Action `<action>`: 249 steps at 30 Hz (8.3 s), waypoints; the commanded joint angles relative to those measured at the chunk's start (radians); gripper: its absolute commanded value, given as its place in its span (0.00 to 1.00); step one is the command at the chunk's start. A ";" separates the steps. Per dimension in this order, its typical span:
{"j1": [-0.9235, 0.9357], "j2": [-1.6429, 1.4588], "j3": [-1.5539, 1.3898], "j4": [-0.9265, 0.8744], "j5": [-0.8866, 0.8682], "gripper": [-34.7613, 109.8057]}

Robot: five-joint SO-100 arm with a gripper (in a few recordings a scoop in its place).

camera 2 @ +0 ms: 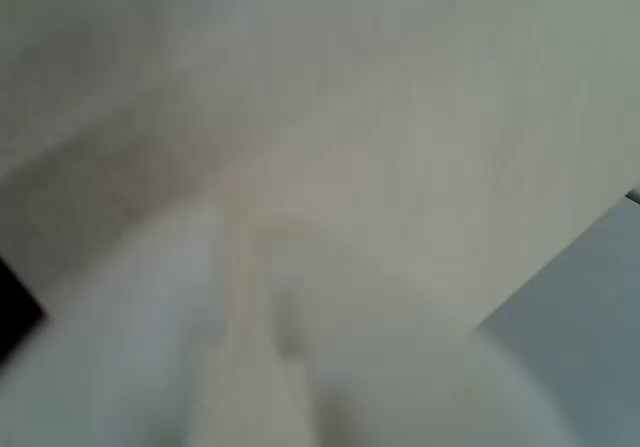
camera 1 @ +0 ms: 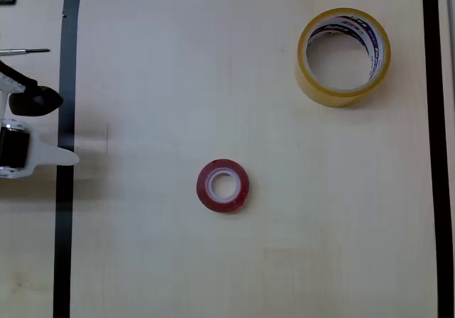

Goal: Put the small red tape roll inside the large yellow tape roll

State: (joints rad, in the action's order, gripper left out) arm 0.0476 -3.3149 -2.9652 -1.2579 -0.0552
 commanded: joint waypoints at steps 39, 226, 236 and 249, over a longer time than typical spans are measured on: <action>-0.015 1.402 1.008 0.178 0.072 0.24; -0.114 1.695 2.140 -0.413 0.003 0.24; -0.069 0.730 0.727 0.241 0.014 0.24; -0.129 0.063 0.140 0.187 0.037 0.24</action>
State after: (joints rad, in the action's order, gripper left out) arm -0.0399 -3.0940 -2.7673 -1.0339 -0.0138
